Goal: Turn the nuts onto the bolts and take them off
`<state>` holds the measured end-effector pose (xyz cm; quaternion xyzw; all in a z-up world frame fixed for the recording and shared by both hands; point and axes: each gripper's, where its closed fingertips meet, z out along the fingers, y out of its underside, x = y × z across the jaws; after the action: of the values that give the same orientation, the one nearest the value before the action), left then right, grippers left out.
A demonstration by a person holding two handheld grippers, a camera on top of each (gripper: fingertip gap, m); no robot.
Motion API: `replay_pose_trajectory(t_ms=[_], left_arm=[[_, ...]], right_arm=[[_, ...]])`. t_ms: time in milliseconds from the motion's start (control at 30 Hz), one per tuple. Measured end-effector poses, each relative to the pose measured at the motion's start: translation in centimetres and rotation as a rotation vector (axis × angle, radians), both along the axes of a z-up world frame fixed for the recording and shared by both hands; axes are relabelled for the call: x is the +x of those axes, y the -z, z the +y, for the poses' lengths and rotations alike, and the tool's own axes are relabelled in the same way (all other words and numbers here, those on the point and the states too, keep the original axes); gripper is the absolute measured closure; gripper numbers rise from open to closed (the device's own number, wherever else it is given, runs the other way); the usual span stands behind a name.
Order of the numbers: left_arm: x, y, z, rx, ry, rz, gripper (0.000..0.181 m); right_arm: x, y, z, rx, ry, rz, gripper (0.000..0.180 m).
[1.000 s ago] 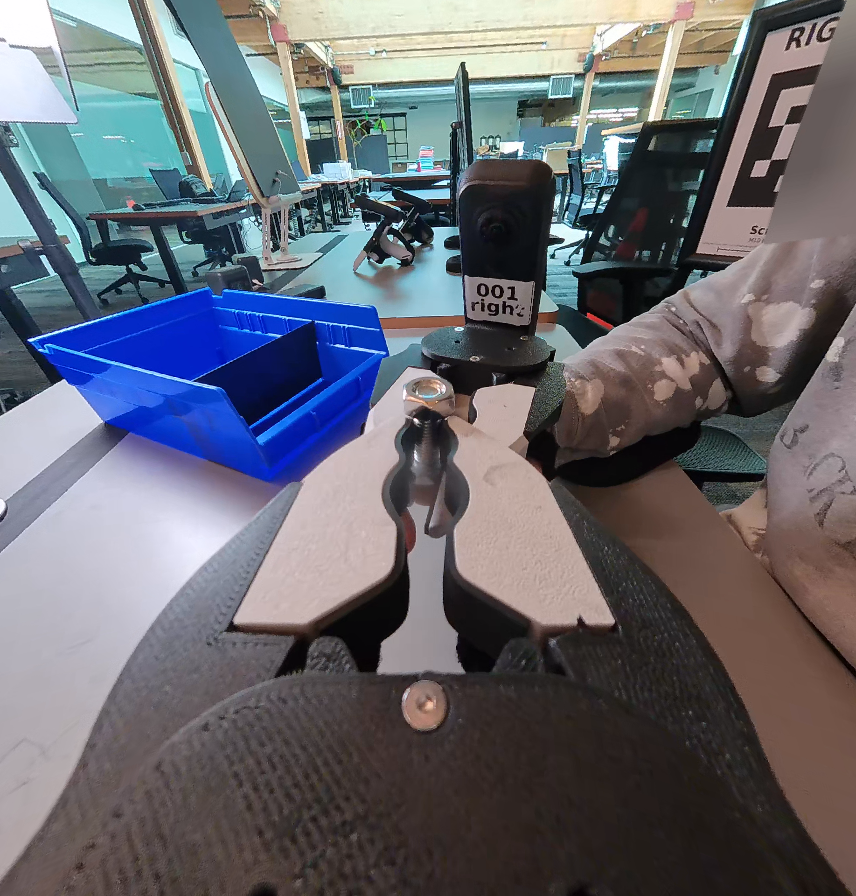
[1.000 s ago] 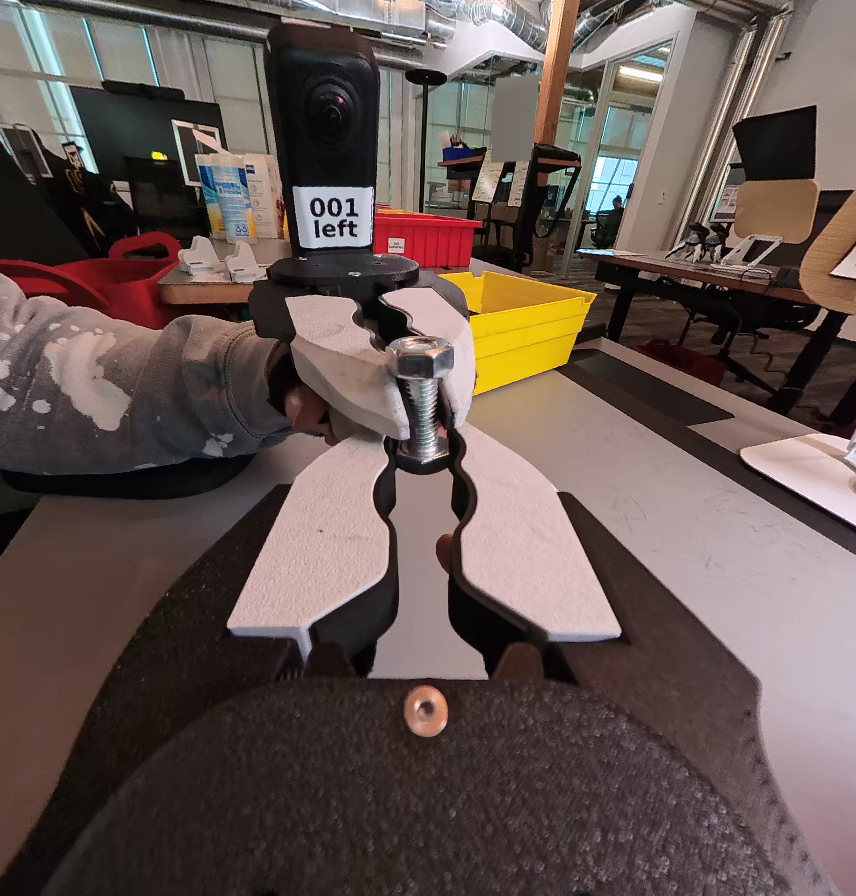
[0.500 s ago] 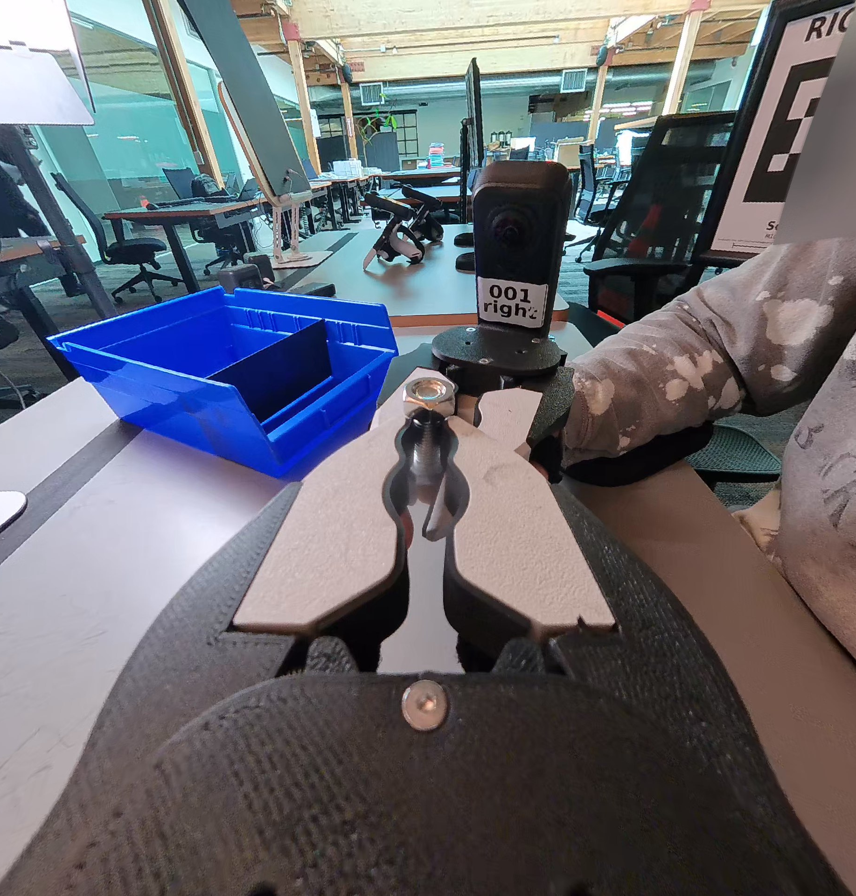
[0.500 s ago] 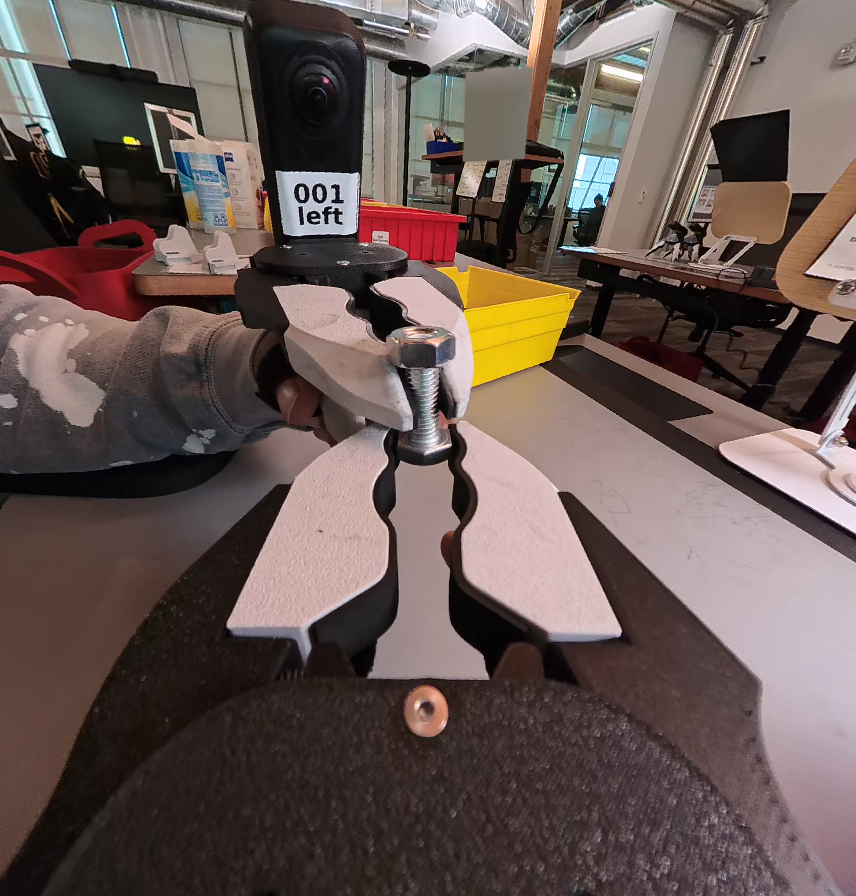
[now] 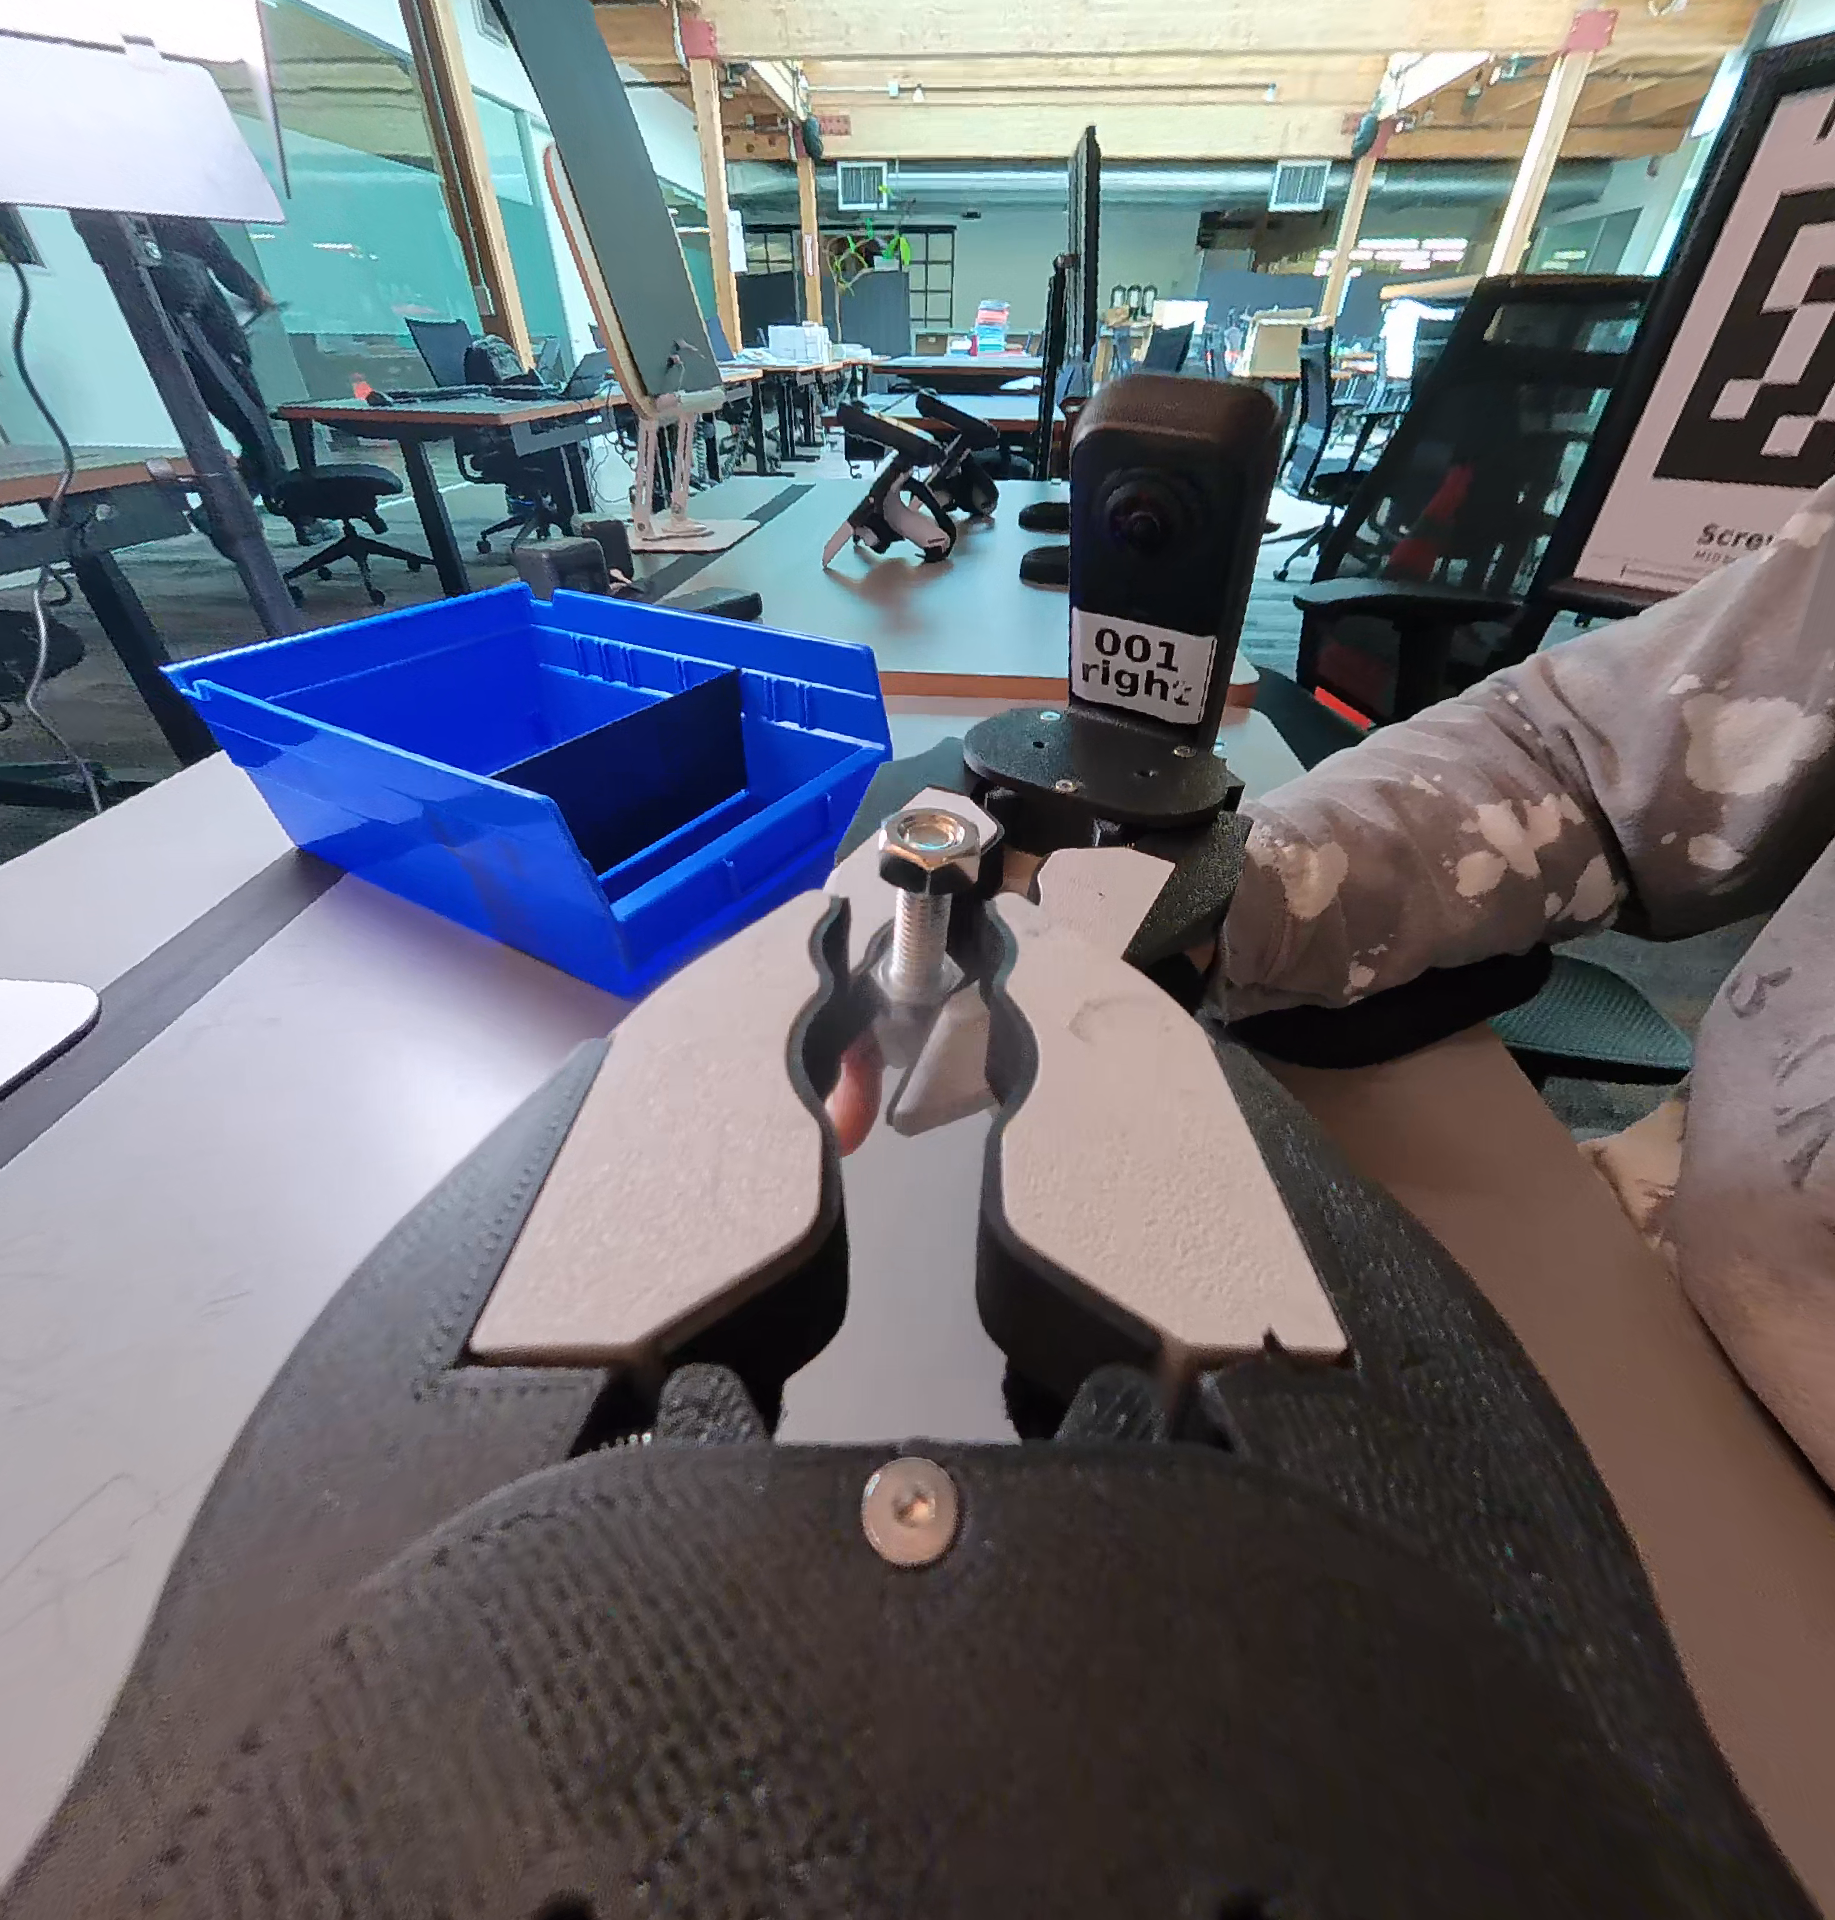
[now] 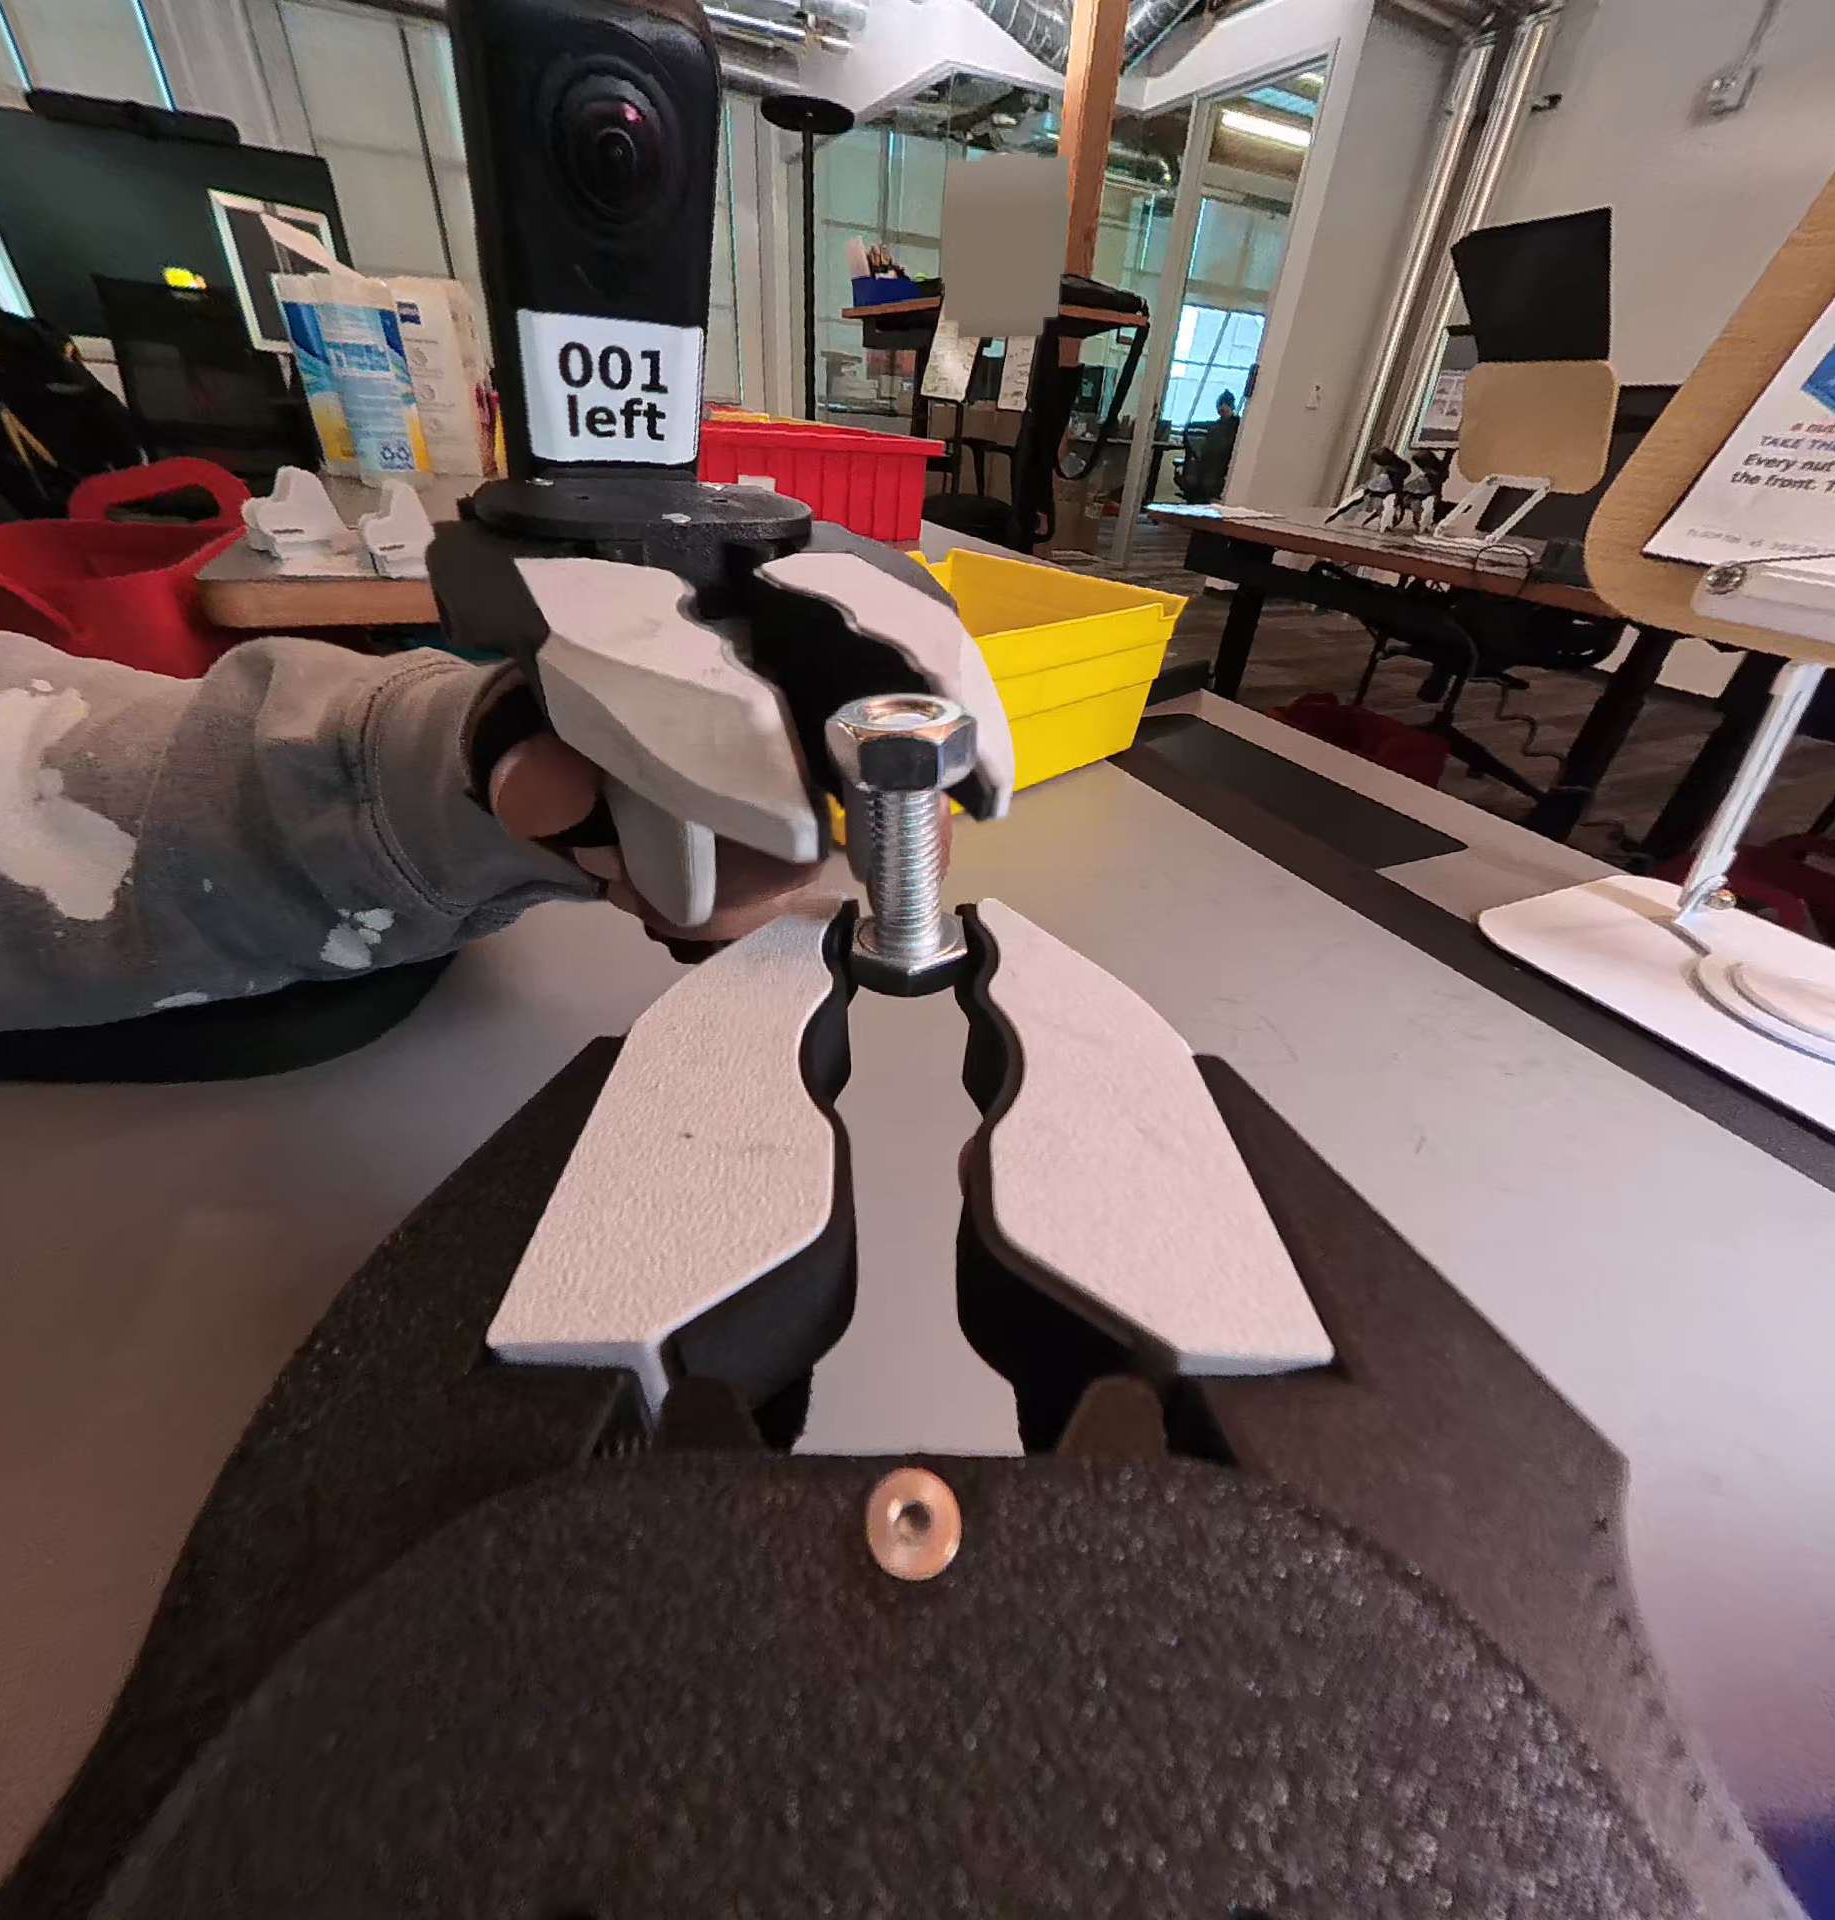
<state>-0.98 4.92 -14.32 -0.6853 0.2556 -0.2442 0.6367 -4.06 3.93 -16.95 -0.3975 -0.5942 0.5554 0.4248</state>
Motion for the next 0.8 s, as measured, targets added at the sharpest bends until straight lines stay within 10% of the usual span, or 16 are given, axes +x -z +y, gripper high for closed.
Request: replay_pose_trajectory(t_ms=[800], left_arm=[[-1.6,-1.1,0.7,-0.023,-0.063,-0.12,0.156]], right_arm=[[0.3,-0.4,-0.3,-0.077,-0.042,0.022,0.162]])
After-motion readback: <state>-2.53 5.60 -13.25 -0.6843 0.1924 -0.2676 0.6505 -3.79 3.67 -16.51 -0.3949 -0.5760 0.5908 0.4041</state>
